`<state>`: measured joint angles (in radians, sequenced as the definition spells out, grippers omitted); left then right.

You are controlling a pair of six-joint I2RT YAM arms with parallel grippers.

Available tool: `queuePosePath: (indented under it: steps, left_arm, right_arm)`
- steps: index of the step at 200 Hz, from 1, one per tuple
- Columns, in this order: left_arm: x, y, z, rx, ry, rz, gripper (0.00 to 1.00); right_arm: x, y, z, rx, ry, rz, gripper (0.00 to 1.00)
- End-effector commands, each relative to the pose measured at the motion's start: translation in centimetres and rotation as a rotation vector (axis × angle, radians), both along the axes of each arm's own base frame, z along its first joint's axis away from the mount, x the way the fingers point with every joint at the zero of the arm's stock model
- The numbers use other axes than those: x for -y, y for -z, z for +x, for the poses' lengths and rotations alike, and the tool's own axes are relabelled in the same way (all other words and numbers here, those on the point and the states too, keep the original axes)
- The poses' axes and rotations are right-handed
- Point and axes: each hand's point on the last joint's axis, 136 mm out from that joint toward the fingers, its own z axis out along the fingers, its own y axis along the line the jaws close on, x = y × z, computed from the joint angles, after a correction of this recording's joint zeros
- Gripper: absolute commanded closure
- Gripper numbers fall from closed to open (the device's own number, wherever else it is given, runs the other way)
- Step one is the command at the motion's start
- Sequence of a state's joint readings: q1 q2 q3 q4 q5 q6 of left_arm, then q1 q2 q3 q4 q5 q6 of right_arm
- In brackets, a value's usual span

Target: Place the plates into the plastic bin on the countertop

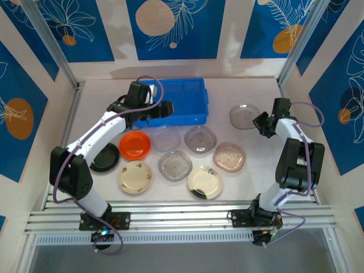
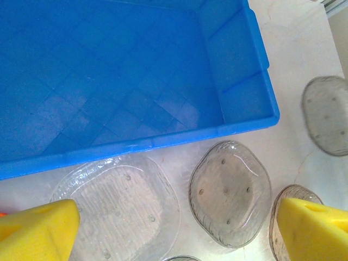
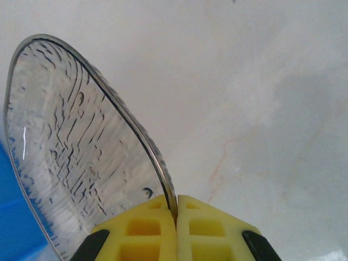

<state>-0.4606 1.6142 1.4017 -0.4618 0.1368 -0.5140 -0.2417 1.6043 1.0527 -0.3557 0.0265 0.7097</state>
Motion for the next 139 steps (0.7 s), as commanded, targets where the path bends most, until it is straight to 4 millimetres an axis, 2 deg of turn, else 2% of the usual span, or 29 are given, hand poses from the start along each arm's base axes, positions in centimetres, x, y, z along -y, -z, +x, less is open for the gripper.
queuePosePath:
  steps: [1,23,59,85,108,139]
  left_arm:
    - [0.4,-1.2,0.3,0.037,0.017,0.01,0.07]
    - [0.5,-2.1,0.3,0.057,0.022,-0.001,0.07]
    - [1.3,-4.0,-0.1,0.103,0.099,-0.018,0.09]
    - [1.9,-4.9,-0.5,0.124,0.176,-0.005,0.12]
    - [2.5,-5.1,-0.7,0.127,0.235,0.005,0.12]
    - [3.8,-4.9,-1.1,0.102,0.314,-0.028,0.21]
  right_arm:
    - [-1.0,-5.9,0.7,0.156,-0.012,0.001,1.0]
    - [-4.2,-9.3,0.9,0.218,-0.134,0.022,1.0]
    - [-10.5,-12.0,0.4,0.22,-0.383,0.015,1.0]
    - [-15.3,-12.8,-0.4,0.195,-0.589,0.048,1.0]
    - [-19.2,-12.6,-1.1,0.154,-0.758,0.054,1.0]
    - [-23.8,-11.9,-2.2,0.117,-0.95,0.041,1.0]
